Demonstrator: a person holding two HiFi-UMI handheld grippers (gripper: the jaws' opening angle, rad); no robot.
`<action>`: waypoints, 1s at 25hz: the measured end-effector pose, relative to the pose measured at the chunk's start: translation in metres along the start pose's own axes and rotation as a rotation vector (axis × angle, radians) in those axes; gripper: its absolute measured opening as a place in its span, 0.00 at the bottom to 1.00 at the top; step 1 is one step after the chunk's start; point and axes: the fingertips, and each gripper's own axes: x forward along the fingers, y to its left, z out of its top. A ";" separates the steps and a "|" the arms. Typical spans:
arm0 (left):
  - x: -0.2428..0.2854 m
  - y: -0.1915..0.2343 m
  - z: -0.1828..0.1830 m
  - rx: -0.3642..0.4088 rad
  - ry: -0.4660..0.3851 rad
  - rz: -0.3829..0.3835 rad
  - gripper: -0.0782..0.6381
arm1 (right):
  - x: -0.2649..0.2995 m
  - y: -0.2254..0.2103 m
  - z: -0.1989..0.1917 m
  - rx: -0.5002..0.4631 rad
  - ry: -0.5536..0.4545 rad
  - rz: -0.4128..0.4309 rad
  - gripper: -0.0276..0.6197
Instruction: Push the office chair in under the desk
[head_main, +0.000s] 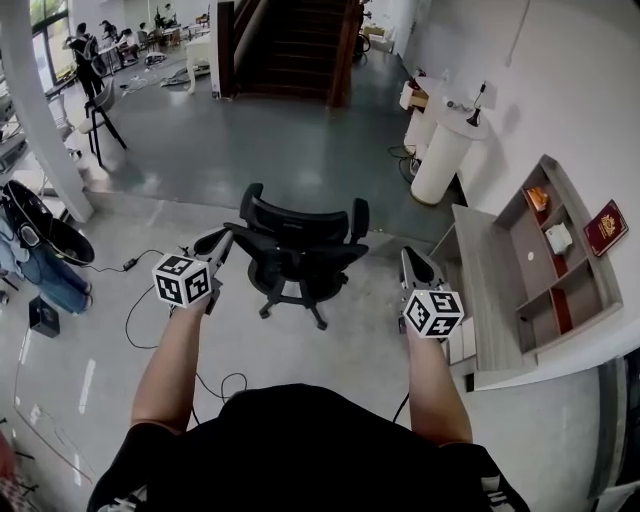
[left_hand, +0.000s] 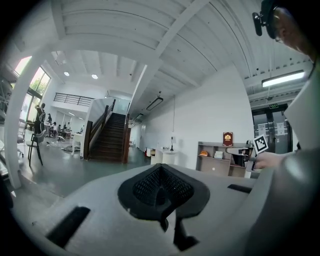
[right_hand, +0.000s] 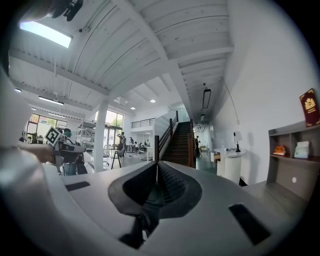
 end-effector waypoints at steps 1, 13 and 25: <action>0.000 0.000 0.000 0.004 0.004 0.004 0.13 | 0.001 -0.002 -0.001 0.004 0.001 -0.001 0.07; 0.015 0.038 -0.023 -0.024 0.023 0.014 0.13 | 0.039 0.009 -0.018 -0.011 0.044 0.015 0.07; 0.094 0.141 -0.034 -0.056 0.055 -0.033 0.13 | 0.145 0.004 -0.023 -0.040 0.095 -0.044 0.07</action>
